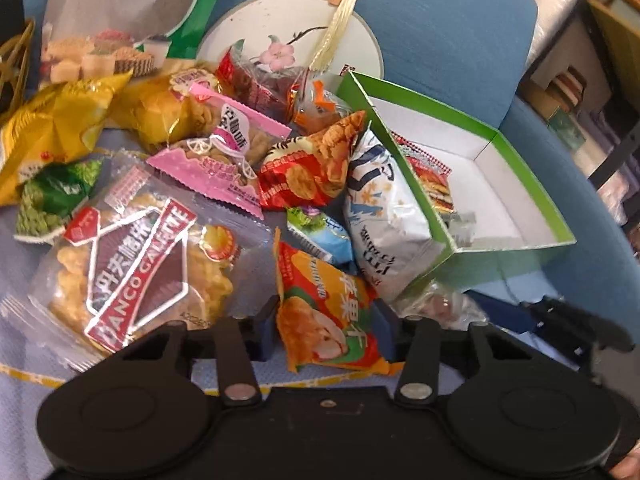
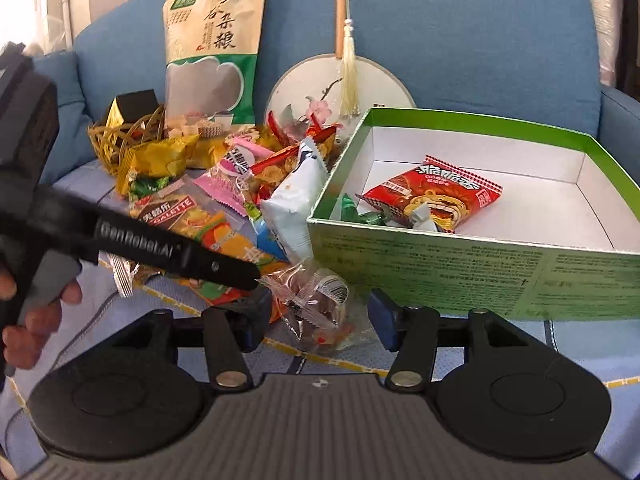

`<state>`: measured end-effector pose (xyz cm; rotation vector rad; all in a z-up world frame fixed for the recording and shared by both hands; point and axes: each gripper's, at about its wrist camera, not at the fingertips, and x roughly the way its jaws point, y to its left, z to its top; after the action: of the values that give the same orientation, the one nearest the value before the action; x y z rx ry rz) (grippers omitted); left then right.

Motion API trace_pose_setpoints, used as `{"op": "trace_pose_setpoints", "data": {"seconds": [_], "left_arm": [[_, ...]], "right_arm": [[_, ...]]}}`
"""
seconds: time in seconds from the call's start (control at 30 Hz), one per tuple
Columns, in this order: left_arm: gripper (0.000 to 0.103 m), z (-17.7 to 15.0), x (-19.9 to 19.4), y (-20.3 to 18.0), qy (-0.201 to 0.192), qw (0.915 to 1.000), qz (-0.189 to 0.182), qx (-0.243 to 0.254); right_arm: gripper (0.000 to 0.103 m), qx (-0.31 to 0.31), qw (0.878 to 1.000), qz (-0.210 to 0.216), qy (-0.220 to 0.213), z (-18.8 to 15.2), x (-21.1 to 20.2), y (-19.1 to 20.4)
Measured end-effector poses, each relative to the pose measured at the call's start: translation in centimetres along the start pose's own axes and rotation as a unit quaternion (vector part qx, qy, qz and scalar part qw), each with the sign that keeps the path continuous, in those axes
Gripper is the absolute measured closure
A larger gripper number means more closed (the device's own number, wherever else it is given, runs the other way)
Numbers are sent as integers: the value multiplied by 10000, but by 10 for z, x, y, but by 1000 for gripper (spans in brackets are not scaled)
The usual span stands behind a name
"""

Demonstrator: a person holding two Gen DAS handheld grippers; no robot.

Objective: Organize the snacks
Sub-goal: 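Grasp the orange chip bag with the left tool while the right tool grasps a clear wrapped candy, then lower both held snacks into the green box and open both tools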

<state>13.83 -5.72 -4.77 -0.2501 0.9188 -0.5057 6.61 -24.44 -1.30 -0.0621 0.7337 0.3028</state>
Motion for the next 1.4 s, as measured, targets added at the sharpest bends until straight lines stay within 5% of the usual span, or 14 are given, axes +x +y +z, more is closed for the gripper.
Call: {"op": "trace_pose_setpoints", "data": {"seconds": [0.23,0.3,0.37,0.4,0.5,0.8,1.07,1.4], "left_arm": [[42,-5,5,-11,-6,9995,26,329],[53,-4,5,-8,-4,9997,-7,246],[54,-3,5,-3,3,9999,-50,96],[67,-2,5,-1,-5,10000,-52,1],[81,0,-3,0,-128,9996,-198,-184],[86,14,-66,-24,-641,9972,-298,260],[87,54,-81,-67,-1096,9907,-532,610],[86,85,-18,-129,-1020,9892,-776,717]], "right_arm": [[10,-160,9998,-80,71,-2,9,4],[10,-128,9999,-57,66,-2,9,3],[17,-119,9999,-48,17,-1,7,4],[21,-107,9999,-21,-5,-1,5,4],[39,-11,9999,123,-87,3,-5,2],[39,460,9925,667,-915,19,-50,-17],[39,982,9834,-390,-1473,22,-61,-49],[38,850,9674,-1797,-1566,32,-42,-94]]}}
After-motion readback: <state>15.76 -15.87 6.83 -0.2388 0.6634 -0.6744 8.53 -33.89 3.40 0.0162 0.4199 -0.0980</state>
